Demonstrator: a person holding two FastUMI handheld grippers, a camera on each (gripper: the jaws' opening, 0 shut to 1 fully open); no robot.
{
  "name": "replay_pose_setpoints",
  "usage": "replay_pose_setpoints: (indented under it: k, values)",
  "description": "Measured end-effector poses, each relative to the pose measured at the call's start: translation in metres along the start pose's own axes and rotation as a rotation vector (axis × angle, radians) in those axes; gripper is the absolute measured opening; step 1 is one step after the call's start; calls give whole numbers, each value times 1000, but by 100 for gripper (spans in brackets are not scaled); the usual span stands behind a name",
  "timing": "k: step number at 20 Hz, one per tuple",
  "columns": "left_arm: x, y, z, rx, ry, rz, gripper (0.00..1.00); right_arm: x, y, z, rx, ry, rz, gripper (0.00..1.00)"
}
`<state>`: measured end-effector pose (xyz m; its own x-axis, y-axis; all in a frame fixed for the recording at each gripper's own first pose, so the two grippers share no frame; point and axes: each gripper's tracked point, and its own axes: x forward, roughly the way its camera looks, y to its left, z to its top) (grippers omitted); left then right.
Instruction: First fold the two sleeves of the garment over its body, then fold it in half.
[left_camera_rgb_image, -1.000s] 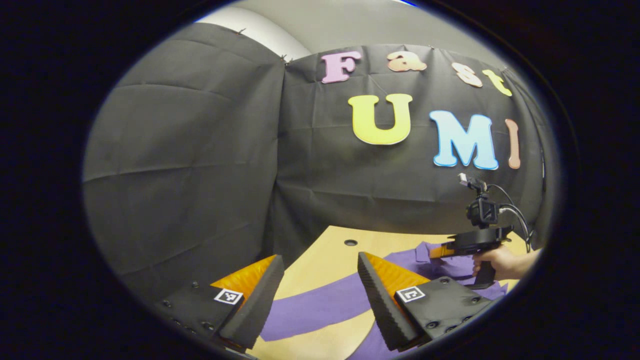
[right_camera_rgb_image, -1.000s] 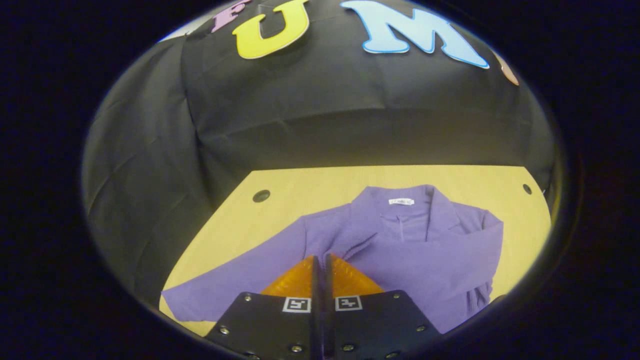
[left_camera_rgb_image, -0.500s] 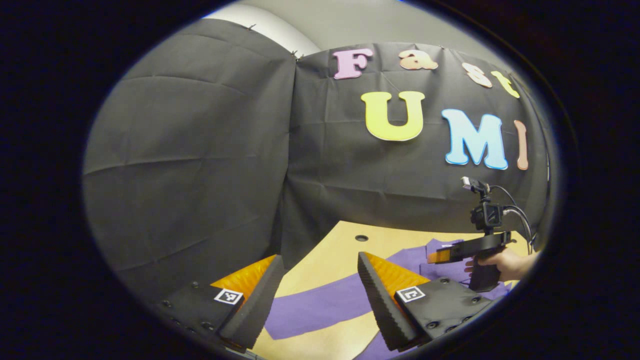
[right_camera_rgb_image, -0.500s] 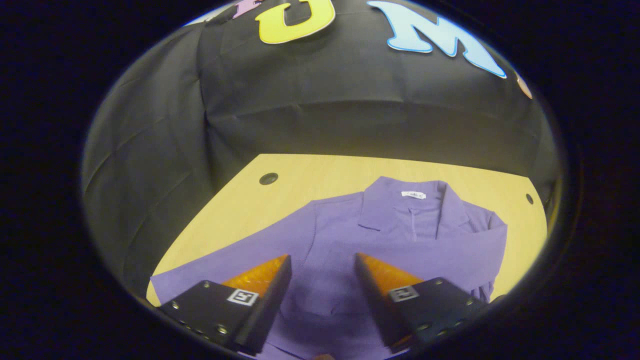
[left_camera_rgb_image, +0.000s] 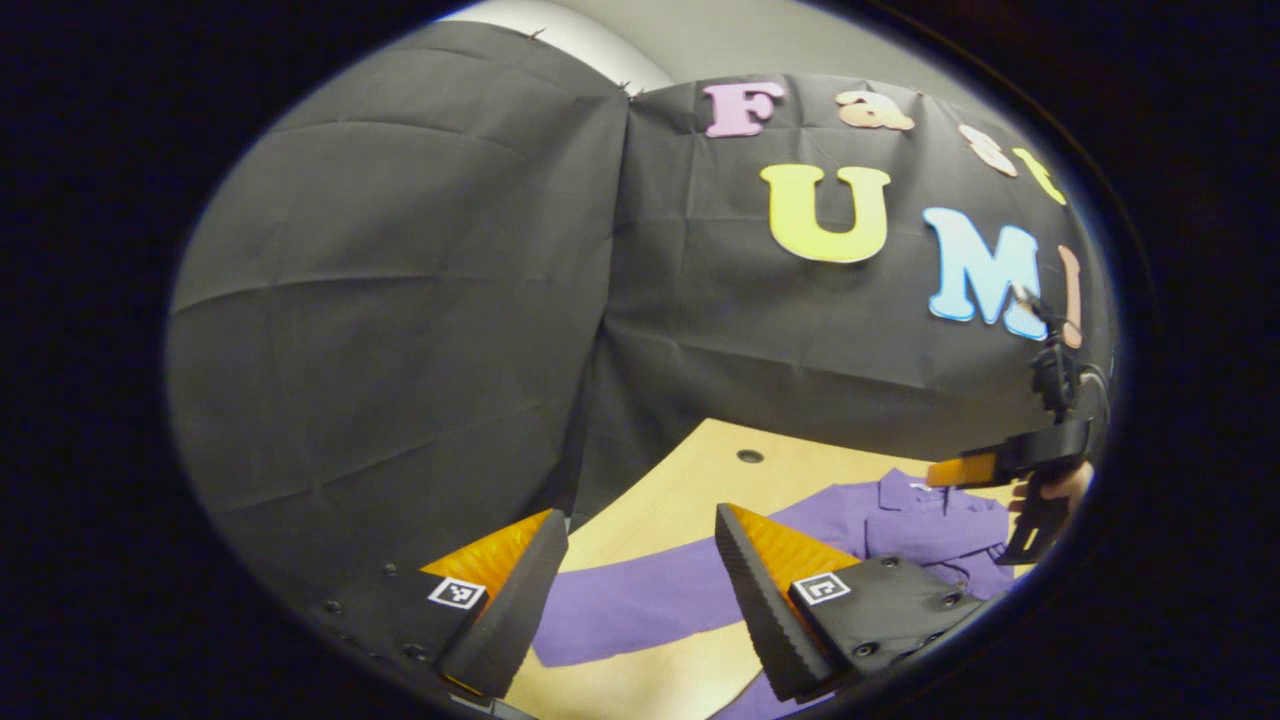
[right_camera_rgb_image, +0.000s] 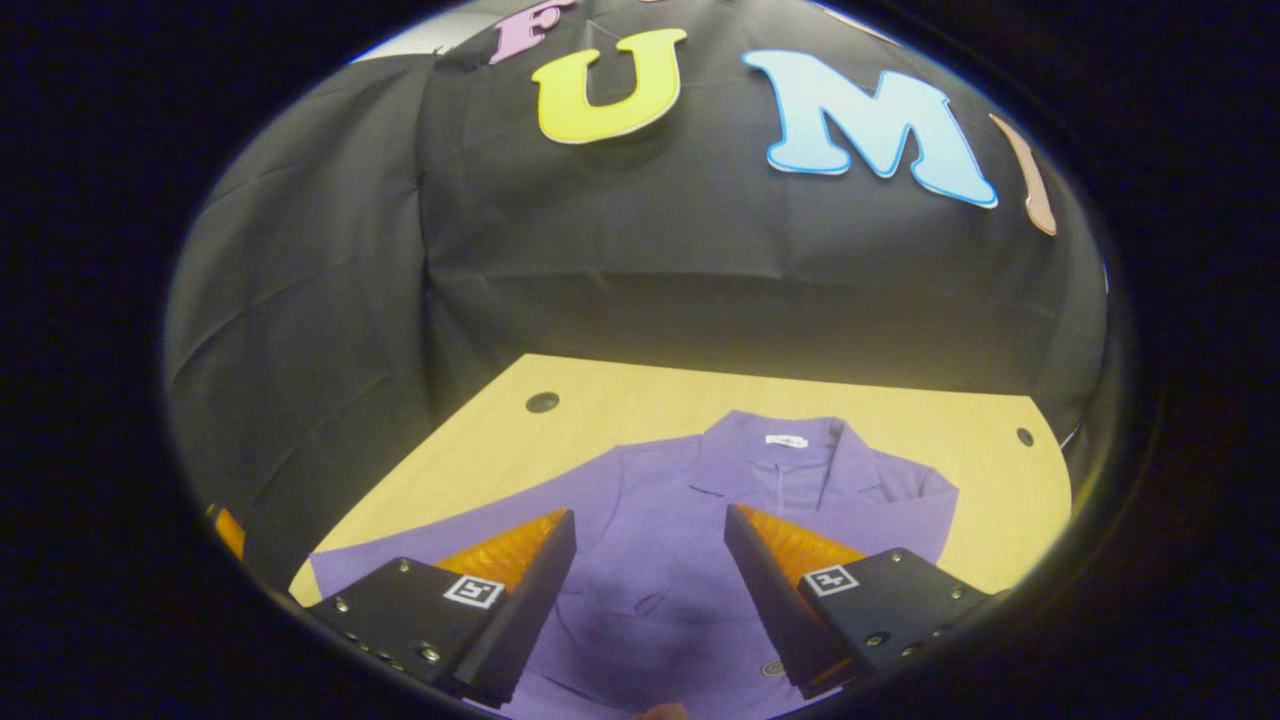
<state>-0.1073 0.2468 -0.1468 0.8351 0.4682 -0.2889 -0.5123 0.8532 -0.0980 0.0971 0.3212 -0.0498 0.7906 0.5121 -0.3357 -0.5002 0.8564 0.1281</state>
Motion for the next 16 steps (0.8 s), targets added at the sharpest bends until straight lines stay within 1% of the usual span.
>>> replay_pose_setpoints:
  k: [3, 6, 9, 10, 11, 12, 14, 15, 16]
  values:
    - [11, 24, -28, -18, 47, 84, 95, -33, -3, 13, 0, -45, 0, 93]
    - [23, 47, -60, -17, 107, 142, 96, -68, -15, 20, -8, -81, -33, 93]
    - [35, 59, -88, -38, 175, 170, 95, -99, -29, 20, -34, -105, -81, 93]
    - [38, 63, -99, -34, 202, 182, 94, -108, -36, 19, -57, -114, -104, 93]
    - [41, 68, -107, -28, 222, 192, 96, -115, -44, 16, -81, -118, -132, 93]
    - [43, 71, -114, -28, 237, 197, 95, -121, -49, 12, -101, -114, -153, 93]
    - [46, 75, -130, -46, 278, 203, 97, -130, -50, -4, -110, -88, -167, 93]
    - [47, 75, -135, -58, 293, 204, 96, -132, -50, -8, -100, -82, -173, 93]
    - [48, 77, -139, -66, 305, 203, 96, -133, -50, -11, -84, -76, -175, 93]
